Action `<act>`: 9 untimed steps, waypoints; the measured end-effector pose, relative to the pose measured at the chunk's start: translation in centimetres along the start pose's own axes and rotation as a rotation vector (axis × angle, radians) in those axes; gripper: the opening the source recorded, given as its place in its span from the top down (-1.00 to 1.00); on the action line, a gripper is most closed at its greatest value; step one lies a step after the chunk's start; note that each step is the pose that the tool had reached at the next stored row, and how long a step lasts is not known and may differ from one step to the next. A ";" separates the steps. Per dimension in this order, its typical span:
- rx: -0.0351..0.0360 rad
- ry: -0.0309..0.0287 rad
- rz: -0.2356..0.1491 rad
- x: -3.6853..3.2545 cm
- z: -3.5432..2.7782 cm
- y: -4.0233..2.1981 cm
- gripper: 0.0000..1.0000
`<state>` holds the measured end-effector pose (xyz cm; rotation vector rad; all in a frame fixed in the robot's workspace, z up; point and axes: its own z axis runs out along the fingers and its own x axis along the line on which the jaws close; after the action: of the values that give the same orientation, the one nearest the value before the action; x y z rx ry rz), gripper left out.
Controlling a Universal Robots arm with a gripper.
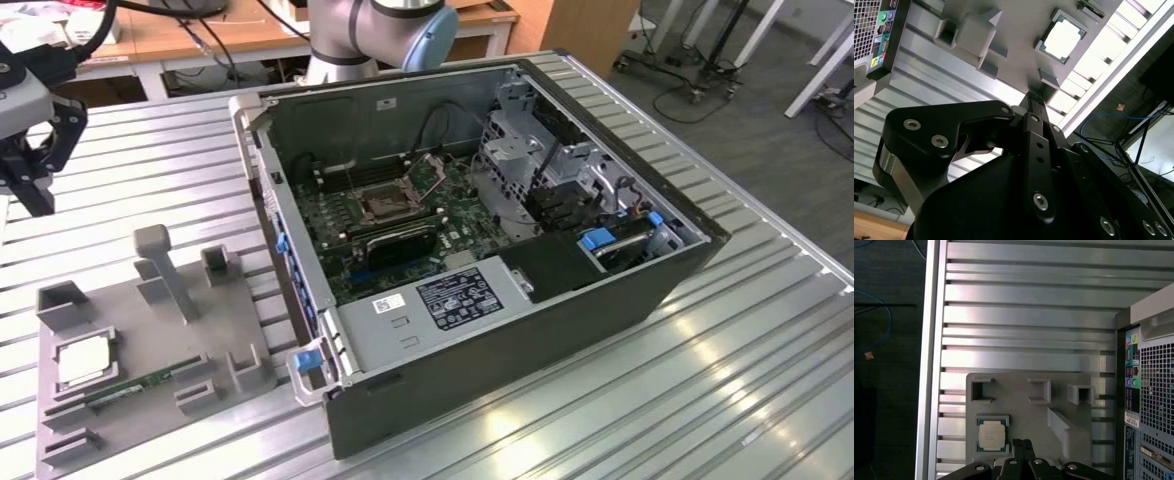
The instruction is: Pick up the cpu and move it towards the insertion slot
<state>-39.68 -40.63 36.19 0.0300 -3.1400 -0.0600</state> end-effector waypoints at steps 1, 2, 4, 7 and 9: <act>0.0000 0.0000 0.000 0.00 0.06 0.00 0.79; 0.0000 0.0001 0.000 0.00 0.10 0.00 0.79; 0.0000 0.0000 0.000 0.00 0.13 -0.01 0.79; 0.0000 0.0000 0.000 0.00 0.15 -0.01 0.79; -0.0002 -0.0004 0.000 0.00 0.25 -0.01 0.79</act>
<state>-39.68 -40.63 35.94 0.0300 -3.1404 -0.0604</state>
